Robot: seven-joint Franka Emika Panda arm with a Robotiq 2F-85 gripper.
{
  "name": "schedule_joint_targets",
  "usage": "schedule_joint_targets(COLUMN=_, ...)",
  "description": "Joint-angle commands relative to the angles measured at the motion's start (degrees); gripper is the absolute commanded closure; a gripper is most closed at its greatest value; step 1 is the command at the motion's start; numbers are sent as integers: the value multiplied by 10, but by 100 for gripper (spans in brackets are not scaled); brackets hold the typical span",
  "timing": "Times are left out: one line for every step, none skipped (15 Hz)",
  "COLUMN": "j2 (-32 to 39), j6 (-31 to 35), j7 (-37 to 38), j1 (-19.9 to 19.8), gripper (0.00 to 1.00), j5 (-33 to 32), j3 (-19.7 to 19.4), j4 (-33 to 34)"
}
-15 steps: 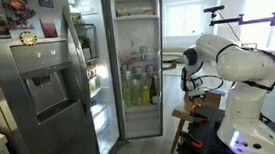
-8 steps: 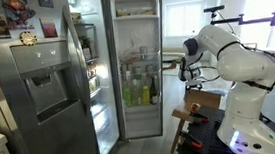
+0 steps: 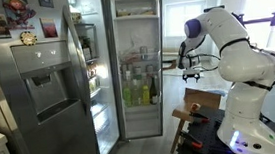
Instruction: Take the packet from the door of the refrigerator and place it on the chair
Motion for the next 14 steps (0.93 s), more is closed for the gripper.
schedule_joint_targets(j2=-128, j6=0, j7=-33, j1=40, gripper=0, j5=-9, j3=-20, j4=-136)
schedule_joint_targets(j2=-154, j6=-4, j7=-39, j1=49, gripper=0, j5=-13, j3=-25, j4=-159)
schedule_joint_targets(j2=-181, j6=-10, j7=-43, j1=60, gripper=0, j5=-19, j3=-33, j4=-184)
schedule_joint_targets(j2=-208, j6=-13, j7=-47, j1=71, gripper=0, j5=-27, j3=-41, j4=-208)
schedule_joint_targets(j2=-231, j6=-18, j7=-48, j1=81, gripper=0, j5=-33, j3=-47, j4=-226)
schedule_joint_targets(j2=-256, j6=-25, j7=-51, j1=92, gripper=0, j5=-43, j3=-56, j4=-245)
schedule_joint_targets(j2=-283, j6=-32, j7=-50, j1=105, gripper=0, j5=-56, j3=-66, j4=-265)
schedule_joint_targets(j2=-304, j6=-34, j7=-51, j1=112, gripper=0, j5=-66, j3=-69, j4=-279)
schedule_joint_targets(j2=-327, j6=-42, j7=-49, j1=119, gripper=0, j5=-80, j3=-76, j4=-292)
schedule_joint_targets(j2=-349, j6=-48, j7=-45, j1=126, gripper=0, j5=-95, j3=-80, j4=-306)
schedule_joint_targets(j2=-369, j6=-56, j7=-44, j1=129, gripper=0, j5=-106, j3=-80, j4=-314)
schedule_joint_targets(j2=-388, j6=-65, j7=-41, j1=132, gripper=0, j5=-119, j3=-81, j4=-322)
schedule_joint_targets(j2=-403, j6=-75, j7=-35, j1=134, gripper=0, j5=-131, j3=-80, j4=-327)
schedule_joint_targets(j2=-414, j6=-88, j7=-26, j1=135, gripper=0, j5=-145, j3=-77, j4=-329)
